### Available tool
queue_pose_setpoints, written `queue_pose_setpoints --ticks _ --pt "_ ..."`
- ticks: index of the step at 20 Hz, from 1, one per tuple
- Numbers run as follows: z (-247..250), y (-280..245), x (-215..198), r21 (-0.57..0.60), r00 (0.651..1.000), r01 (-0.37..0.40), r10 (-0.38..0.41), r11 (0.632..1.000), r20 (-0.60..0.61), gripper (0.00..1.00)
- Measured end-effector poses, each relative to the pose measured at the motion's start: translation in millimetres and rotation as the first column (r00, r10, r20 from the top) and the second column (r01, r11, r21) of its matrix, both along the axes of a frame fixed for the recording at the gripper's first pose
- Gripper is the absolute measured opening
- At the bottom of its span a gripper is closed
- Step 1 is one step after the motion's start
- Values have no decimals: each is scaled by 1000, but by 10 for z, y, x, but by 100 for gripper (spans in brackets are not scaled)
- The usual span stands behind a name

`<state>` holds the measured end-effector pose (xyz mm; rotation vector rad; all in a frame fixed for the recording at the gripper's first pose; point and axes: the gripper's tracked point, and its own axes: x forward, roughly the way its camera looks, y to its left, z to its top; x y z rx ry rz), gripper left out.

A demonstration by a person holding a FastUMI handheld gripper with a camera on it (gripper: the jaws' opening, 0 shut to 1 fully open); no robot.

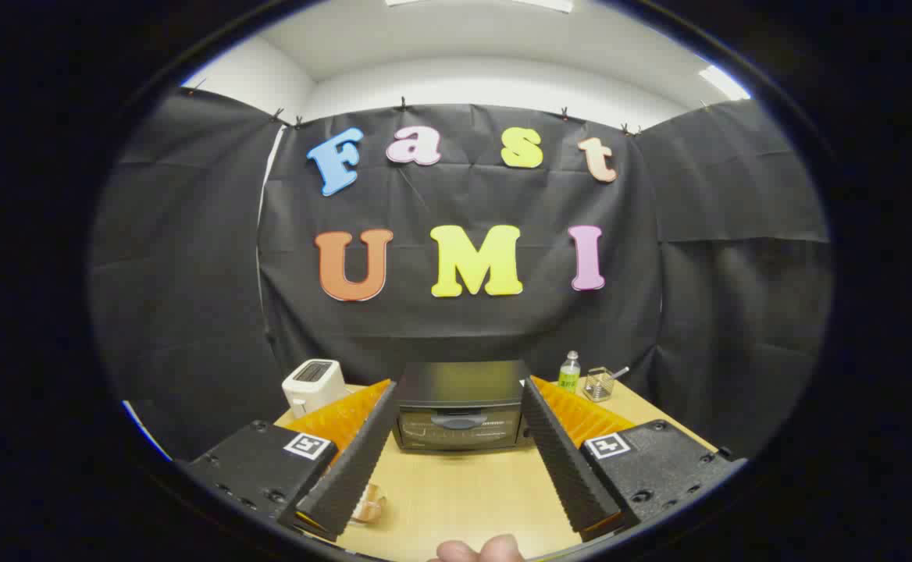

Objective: Open the toaster oven, put the food inside, and close the toaster oven door.

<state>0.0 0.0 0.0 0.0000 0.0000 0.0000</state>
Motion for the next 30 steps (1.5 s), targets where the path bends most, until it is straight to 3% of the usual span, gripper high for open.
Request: queue_pose_setpoints --ticks 21,30 --pt "-25 -77 105 -18 1000 7 -8 1000 -24 100" --pt "-290 -168 619 14 993 3 -1 1000 -120 100"
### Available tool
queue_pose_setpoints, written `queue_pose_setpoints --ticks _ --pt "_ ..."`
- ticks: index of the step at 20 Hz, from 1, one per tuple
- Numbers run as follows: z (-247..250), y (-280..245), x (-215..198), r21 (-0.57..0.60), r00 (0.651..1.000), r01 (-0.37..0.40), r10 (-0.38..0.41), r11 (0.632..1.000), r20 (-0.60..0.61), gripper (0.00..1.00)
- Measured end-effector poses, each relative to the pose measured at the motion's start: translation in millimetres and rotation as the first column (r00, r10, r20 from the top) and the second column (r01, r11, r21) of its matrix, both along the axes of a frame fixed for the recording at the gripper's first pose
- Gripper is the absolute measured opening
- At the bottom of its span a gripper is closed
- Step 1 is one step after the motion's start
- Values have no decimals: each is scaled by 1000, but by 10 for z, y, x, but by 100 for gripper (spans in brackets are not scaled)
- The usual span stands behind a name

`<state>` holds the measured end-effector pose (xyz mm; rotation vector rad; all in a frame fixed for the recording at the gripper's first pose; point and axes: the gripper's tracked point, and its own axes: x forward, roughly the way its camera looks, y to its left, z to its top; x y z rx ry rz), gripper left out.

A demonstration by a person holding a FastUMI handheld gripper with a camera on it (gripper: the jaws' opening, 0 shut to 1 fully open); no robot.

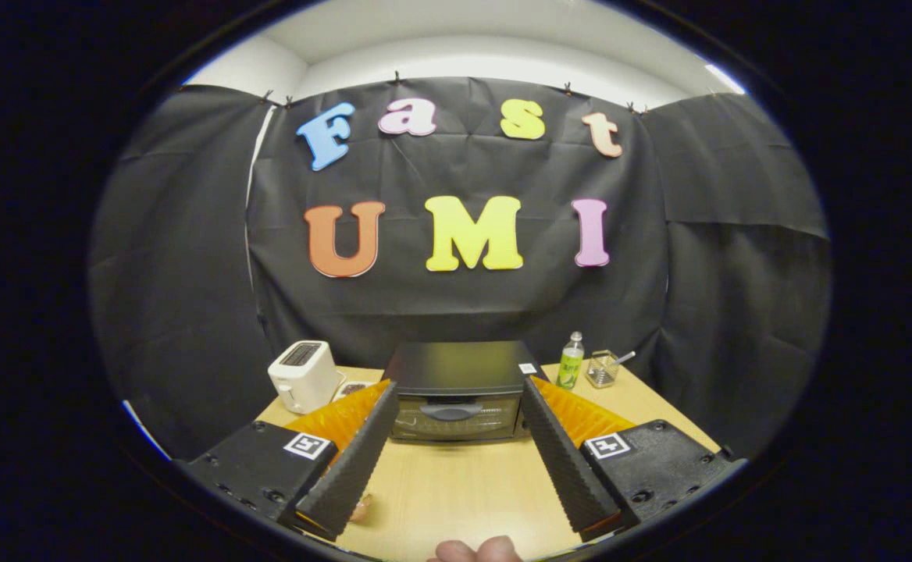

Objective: Open the toaster oven, put the food inside, and close the toaster oven door.

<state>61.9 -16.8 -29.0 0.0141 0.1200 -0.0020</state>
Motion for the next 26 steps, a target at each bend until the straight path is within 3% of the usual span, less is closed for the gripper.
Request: queue_pose_setpoints --ticks 4,8,15,22,26 --pt "-271 -65 524 25 997 19 -17 999 -78 100" --pt "-626 16 1156 67 985 -5 17 998 -174 100" --pt "-1159 80 2145 53 966 -18 31 998 -256 100" --pt "-1602 82 2363 35 945 16 -4 999 -328 100" --pt "-1650 99 2368 -46 960 -14 0 999 -278 100"
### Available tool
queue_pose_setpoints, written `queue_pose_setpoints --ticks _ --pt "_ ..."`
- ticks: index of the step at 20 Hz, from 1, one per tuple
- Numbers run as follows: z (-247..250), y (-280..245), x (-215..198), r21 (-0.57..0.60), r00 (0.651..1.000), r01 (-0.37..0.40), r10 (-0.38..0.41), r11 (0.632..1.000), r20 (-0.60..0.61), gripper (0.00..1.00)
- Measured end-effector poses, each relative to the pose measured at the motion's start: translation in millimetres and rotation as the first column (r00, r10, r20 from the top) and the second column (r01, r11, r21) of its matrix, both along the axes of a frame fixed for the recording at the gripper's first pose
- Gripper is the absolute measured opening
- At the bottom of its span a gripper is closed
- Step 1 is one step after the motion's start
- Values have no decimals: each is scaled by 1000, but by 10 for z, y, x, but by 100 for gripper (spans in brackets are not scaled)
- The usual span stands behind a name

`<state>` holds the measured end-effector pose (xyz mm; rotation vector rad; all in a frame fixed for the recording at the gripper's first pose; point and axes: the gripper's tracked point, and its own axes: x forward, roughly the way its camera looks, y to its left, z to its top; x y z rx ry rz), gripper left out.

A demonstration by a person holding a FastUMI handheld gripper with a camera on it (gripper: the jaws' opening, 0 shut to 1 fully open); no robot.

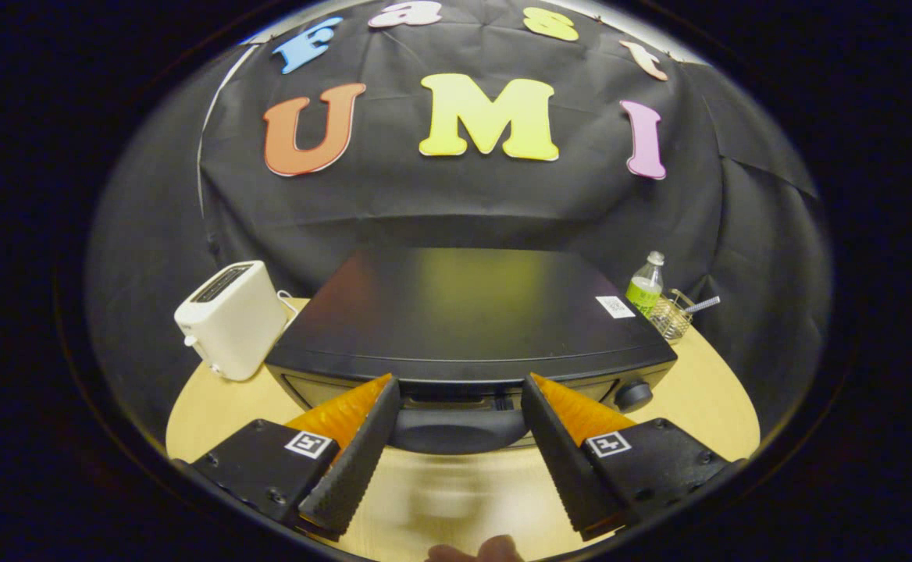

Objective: Open the toaster oven, put the food inside, and close the toaster oven door.

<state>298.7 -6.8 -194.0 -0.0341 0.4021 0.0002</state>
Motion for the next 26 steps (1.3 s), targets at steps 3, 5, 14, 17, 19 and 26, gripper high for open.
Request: queue_pose_setpoints --ticks 3,5,14,17,19,26 --pt "-72 -41 -92 0 1000 0 0 1000 -15 100" --pt "-124 -42 -242 8 1000 0 1 1000 -25 100" --pt "-631 -54 -943 -4 991 -5 4 1000 -133 100" --pt "-859 -61 -1091 0 982 -5 5 1000 -190 100" --pt "-1031 -58 -1170 15 972 0 4 1000 -233 100" --pt "-1326 -133 -1243 41 947 -5 18 999 -320 100"
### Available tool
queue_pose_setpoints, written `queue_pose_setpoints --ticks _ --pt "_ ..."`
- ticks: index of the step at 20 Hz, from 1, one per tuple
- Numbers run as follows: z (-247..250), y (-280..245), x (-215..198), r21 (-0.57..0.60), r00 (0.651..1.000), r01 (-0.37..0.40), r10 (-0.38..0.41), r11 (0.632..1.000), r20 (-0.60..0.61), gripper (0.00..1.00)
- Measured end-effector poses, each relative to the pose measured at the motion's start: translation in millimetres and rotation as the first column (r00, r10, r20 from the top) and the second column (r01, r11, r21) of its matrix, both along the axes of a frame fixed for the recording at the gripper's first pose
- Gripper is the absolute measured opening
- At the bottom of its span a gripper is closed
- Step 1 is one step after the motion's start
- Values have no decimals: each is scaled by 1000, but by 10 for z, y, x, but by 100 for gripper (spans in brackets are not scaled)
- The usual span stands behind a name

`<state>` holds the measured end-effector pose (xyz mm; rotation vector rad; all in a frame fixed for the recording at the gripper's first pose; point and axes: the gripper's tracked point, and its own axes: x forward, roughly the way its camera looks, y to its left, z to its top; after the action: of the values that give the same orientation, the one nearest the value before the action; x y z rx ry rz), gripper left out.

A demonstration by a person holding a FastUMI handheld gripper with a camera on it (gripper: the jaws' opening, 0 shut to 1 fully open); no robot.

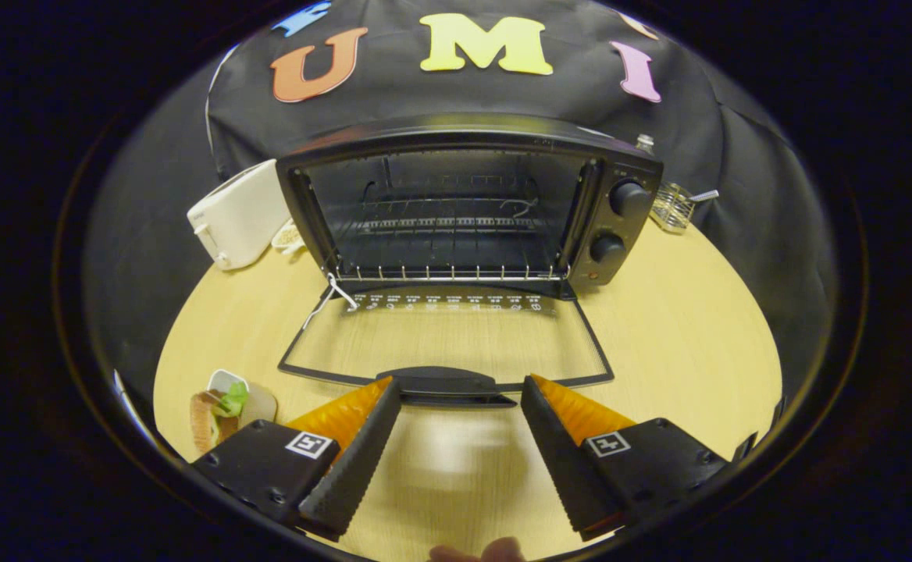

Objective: Open the toaster oven, put the food inside, and close the toaster oven door.

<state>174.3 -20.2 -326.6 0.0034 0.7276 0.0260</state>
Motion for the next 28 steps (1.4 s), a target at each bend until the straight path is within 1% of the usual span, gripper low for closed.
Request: queue_pose_setpoints --ticks 3,5,7,10,13,15,19,22,23,26,28 --pt "-21 -49 -7 -15 1000 -5 5 1000 -6 100" --pt "49 -39 -80 1 1000 -21 21 1000 -23 100" --pt "299 -25 -212 17 998 -61 61 998 -4 100" --pt "696 26 -483 52 989 -150 150 987 2 100" --pt "990 171 -750 100 972 -229 233 968 -24 100" --pt "1098 314 -862 162 965 -246 257 956 -52 100" --pt "1059 753 -1090 328 939 -244 307 912 -155 100" --pt "823 1074 -1148 405 906 -234 349 884 -238 100" --pt "707 1155 -1162 426 895 -224 358 877 -267 100" --pt "463 1398 -1196 498 845 -183 395 848 -361 98" --pt "304 1514 -1176 529 819 -160 411 833 -400 97"
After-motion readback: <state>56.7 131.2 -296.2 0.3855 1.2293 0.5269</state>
